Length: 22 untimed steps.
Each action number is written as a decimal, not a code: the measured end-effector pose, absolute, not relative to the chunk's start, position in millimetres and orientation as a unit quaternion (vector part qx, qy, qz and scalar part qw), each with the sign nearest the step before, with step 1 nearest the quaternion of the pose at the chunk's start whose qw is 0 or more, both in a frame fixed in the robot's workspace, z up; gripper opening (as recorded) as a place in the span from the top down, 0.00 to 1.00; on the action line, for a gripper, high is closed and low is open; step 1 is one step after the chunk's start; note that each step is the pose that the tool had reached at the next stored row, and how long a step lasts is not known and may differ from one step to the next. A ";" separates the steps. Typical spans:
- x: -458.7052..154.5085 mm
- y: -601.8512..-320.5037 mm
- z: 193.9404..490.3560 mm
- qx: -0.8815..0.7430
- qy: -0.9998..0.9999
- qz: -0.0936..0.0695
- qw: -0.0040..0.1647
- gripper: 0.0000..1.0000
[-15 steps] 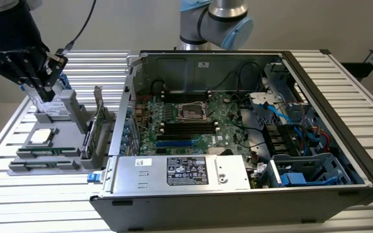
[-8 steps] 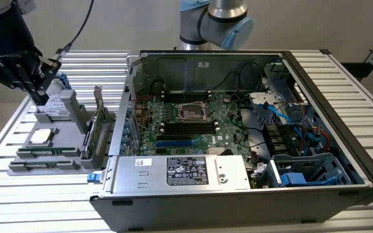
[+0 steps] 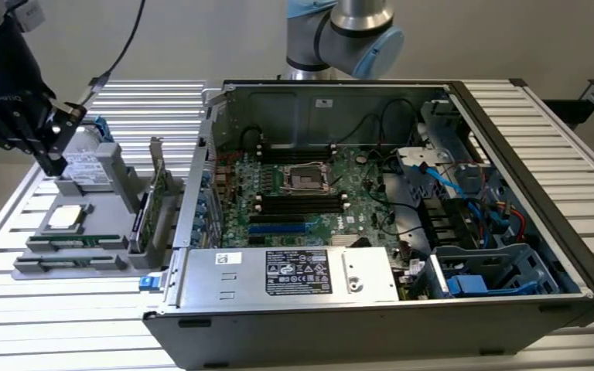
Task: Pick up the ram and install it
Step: 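Reach for the ram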
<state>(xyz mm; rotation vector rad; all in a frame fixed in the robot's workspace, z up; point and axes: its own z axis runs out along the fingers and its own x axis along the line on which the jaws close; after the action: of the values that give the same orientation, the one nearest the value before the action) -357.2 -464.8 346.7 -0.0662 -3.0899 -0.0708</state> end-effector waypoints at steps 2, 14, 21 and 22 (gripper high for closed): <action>-358.7 -467.7 345.3 -0.021 -0.999 -0.023 0.027 0.90; -368.2 -483.7 335.9 -0.016 -0.999 -0.022 0.035 0.90; -373.3 -484.0 323.6 -0.011 -0.999 -0.022 0.036 0.90; -373.9 -484.0 322.0 -0.011 -0.999 -0.022 0.036 0.90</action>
<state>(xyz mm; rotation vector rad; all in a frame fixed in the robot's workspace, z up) -373.9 -484.0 322.0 -0.0335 -3.0695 -0.0686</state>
